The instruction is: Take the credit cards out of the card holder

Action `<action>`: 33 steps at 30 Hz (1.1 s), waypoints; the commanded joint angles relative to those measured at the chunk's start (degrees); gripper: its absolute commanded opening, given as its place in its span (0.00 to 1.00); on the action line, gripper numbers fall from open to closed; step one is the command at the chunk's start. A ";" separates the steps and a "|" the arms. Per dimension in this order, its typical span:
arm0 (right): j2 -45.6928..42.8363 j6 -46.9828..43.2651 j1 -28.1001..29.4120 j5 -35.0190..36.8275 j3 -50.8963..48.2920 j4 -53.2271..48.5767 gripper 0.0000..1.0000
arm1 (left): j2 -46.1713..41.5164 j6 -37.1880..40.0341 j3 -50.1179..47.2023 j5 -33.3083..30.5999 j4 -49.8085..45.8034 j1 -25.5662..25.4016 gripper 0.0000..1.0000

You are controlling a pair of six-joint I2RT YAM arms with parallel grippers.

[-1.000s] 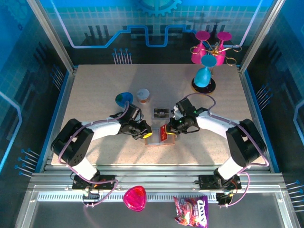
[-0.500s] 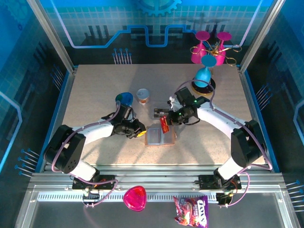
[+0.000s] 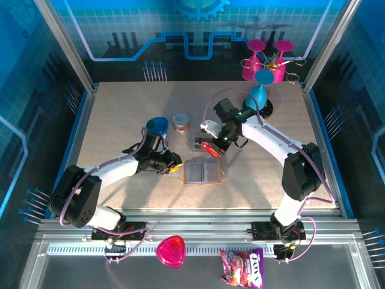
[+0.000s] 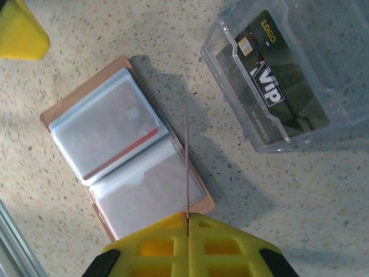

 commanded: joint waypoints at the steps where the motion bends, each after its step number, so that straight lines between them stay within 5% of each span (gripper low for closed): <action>1: 3.62 -14.14 0.94 1.91 5.05 -7.47 0.00 | -2.47 0.99 -1.40 -1.15 -2.39 0.72 0.27; 14: 14.40 -25.30 0.78 8.19 24.28 -16.38 0.00 | -5.14 0.77 -1.97 -2.03 -4.13 1.58 0.28; 33: 32.84 -29.11 -0.63 7.51 51.85 -27.48 0.00 | -7.60 -0.73 -1.76 -4.01 -6.18 1.65 0.27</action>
